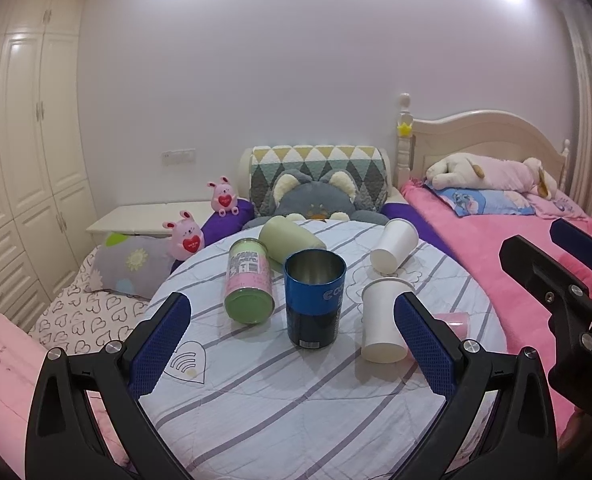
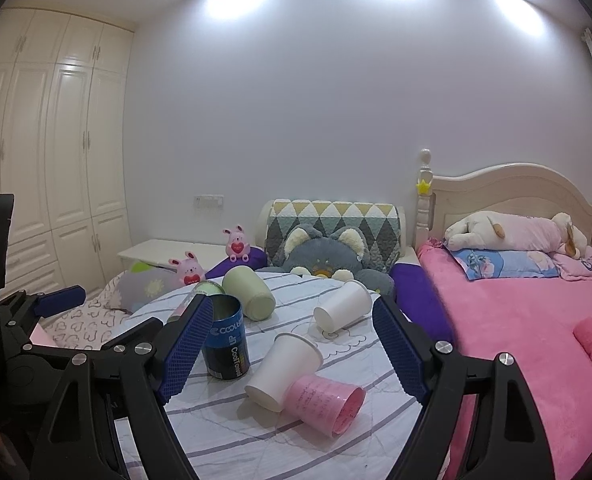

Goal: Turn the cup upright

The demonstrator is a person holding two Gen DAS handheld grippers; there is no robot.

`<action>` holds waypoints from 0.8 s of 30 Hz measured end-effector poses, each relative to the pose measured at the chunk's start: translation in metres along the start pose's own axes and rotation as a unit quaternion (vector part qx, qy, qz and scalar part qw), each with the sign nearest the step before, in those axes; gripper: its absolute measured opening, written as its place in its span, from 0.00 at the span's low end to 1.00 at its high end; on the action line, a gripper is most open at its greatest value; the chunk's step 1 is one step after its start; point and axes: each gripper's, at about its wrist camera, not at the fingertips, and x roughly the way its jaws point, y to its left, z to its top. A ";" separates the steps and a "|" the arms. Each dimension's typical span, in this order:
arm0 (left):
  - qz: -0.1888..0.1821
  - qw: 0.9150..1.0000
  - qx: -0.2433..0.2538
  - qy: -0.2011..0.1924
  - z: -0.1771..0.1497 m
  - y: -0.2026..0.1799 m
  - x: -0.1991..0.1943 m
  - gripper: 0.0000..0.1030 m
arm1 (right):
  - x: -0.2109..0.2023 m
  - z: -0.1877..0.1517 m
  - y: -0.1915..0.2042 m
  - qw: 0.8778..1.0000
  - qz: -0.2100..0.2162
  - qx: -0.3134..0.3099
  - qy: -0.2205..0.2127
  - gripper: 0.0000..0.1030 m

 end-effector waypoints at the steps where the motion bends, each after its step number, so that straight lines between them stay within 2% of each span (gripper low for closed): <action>1: 0.000 1.000 -0.001 0.001 0.000 0.001 0.001 1.00 | 0.000 0.000 0.001 1.000 0.000 -0.001 0.001 0.81; 20: 0.003 1.000 -0.004 0.005 -0.006 0.008 0.010 1.00 | 0.009 0.000 0.003 1.000 0.001 -0.005 0.015 0.81; 24: 0.006 1.000 -0.006 0.016 -0.008 0.014 0.020 1.00 | 0.011 -0.002 0.004 1.000 0.001 -0.008 0.019 0.81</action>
